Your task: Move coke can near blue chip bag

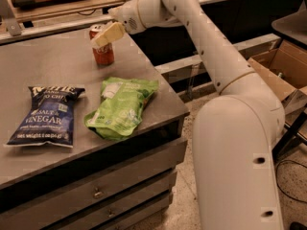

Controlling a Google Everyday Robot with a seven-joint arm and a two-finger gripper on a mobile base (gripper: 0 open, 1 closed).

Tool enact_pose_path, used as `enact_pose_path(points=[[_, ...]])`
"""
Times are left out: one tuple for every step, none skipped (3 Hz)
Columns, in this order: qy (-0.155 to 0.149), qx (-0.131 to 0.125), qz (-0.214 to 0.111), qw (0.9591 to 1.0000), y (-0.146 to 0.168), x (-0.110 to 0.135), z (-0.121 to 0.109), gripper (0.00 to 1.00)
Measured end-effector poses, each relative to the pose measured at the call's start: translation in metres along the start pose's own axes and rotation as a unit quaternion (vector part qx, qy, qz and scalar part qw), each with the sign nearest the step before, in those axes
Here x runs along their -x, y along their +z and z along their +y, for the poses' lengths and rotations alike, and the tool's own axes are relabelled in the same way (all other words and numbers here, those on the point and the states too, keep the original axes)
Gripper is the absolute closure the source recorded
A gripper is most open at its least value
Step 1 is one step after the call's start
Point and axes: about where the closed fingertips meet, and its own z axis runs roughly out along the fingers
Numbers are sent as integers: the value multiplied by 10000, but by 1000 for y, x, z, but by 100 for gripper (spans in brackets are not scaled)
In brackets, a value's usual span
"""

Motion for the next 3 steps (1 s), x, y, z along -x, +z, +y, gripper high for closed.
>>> enact_pose_path(points=[[124,115,198,9997,19,-11,6,16],[245,222,323,9989,28,-18,14,39],[332,210,330,9987,23,-21,16,62]])
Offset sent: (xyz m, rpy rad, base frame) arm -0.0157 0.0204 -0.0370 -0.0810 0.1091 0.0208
